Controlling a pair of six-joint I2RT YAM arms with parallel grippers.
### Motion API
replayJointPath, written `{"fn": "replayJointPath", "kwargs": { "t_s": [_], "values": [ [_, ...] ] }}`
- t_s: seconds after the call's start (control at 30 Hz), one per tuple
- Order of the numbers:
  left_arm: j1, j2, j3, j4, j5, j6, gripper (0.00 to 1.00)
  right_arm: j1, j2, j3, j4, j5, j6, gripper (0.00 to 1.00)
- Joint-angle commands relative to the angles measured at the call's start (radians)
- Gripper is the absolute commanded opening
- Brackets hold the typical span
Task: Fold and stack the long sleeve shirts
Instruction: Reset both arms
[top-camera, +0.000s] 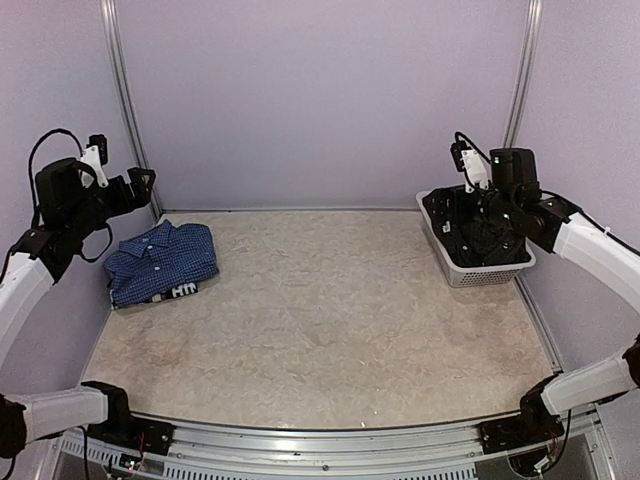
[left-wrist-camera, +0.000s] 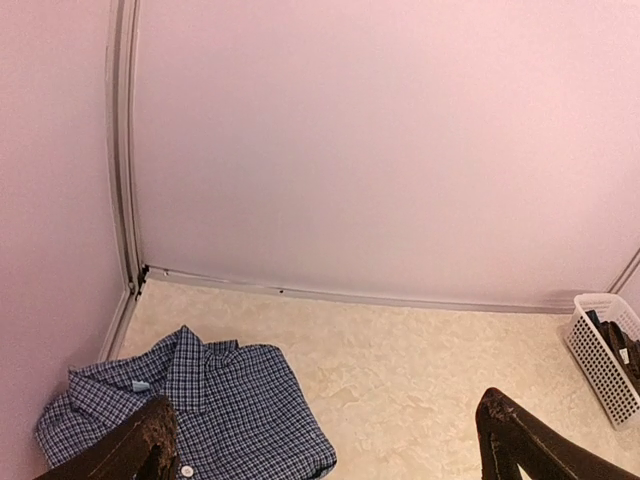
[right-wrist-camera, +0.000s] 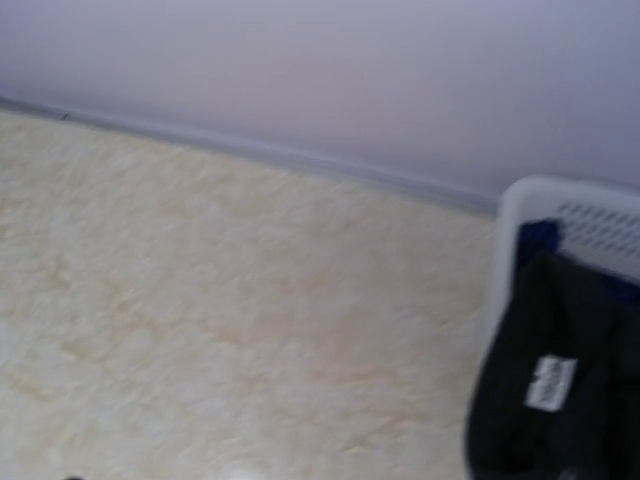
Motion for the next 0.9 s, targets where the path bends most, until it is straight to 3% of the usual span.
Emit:
{"fn": "replayJointPath", "kwargs": {
  "t_s": [0.0, 0.2, 0.87],
  "values": [
    [-0.099, -0.063, 0.000, 0.048, -0.219, 0.111, 0.99, -0.008, -0.079, -0.004, 0.036, 0.103, -0.063, 1.00],
    [-0.122, -0.105, -0.068, 0.081, -0.268, 0.112, 0.99, -0.007, -0.127, -0.079, 0.131, 0.140, -0.088, 1.00],
    [-0.124, -0.099, -0.079, 0.067, -0.270, 0.110, 0.99, -0.007, -0.092, -0.067, 0.130, 0.138, -0.077, 0.99]
  ]
}}
